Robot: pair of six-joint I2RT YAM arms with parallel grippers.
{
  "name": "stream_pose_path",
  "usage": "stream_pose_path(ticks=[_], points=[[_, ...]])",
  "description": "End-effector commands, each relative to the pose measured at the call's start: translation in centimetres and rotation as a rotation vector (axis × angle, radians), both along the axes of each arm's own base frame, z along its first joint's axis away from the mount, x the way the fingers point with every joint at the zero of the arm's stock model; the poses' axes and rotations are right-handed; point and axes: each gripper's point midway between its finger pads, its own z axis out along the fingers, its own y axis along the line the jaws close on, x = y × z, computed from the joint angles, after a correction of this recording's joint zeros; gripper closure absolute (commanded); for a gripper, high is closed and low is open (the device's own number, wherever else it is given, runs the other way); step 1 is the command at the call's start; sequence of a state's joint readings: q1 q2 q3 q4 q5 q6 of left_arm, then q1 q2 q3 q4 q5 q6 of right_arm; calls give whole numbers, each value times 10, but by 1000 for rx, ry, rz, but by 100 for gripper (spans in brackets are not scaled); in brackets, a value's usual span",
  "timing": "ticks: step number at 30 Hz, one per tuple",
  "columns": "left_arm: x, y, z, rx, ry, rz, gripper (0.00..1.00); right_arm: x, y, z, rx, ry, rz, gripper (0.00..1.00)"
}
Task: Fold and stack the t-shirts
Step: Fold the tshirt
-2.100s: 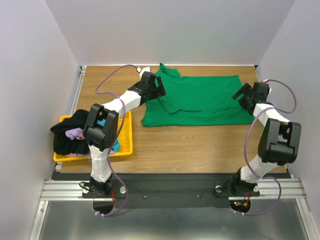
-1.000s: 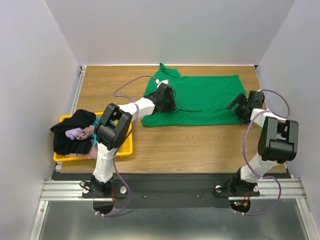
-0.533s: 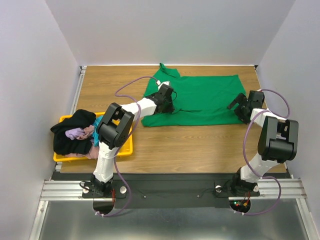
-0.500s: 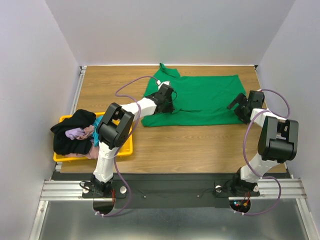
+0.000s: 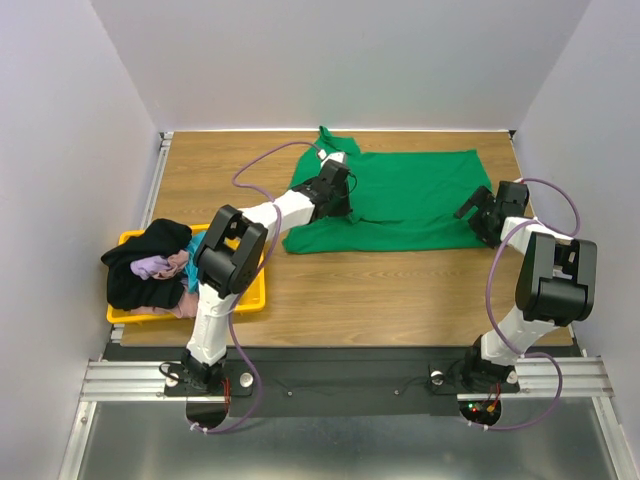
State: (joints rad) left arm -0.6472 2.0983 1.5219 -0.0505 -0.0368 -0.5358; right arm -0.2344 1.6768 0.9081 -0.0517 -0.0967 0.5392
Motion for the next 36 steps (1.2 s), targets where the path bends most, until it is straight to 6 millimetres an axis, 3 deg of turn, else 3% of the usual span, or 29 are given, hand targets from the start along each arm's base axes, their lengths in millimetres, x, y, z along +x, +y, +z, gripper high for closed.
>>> stream_pose_path(ticks=[1, 11, 12, 14, 15, 16, 17, 18, 19, 20, 25, 28, 34, 35, 36], points=[[30, -21, 48, -47, -159, -33, 100, 1, -1, -6, -4, 22, -11, 0], [74, -49, 75, -56, -303, -67, 100, 1, 0, -8, 0, 30, -1, 0], [78, -50, 65, -47, -293, -66, 100, 1, 0, -9, 0, 32, 1, 0], [86, -55, 75, -57, -309, -64, 100, 1, 0, -9, -2, 33, 1, 0], [89, -59, 70, -57, -304, -69, 100, 1, 0, -9, -2, 33, 3, 0], [92, -65, 80, -75, -311, -83, 83, 2, 0, -9, -5, 32, 6, 0], [90, -66, 74, -72, -301, -95, 63, 1, 0, -8, -3, 32, 9, 0], [94, -70, 85, -88, -321, -99, 18, 2, 1, -7, 0, 28, 14, 0], [94, -72, 89, -93, -328, -106, 6, 2, 2, -6, -2, 24, 19, 0], [94, -72, 100, -101, -344, -101, 1, 2, 1, -4, -6, 22, 20, 0], [94, -63, 133, -115, -390, -59, 1, 2, 0, 4, -23, 2, 32, 0], [81, -53, 148, -119, -395, -61, 1, 4, -1, 16, -50, -25, 49, 0], [33, -8, 138, -110, -364, -9, 1, 9, 0, 41, -78, -89, 80, 0], [19, 0, 113, -95, -320, -7, 1, 10, 2, 42, -82, -92, 93, 0], [15, 3, 126, -121, -348, -9, 1, 13, 5, 42, -85, -90, 105, 0]])
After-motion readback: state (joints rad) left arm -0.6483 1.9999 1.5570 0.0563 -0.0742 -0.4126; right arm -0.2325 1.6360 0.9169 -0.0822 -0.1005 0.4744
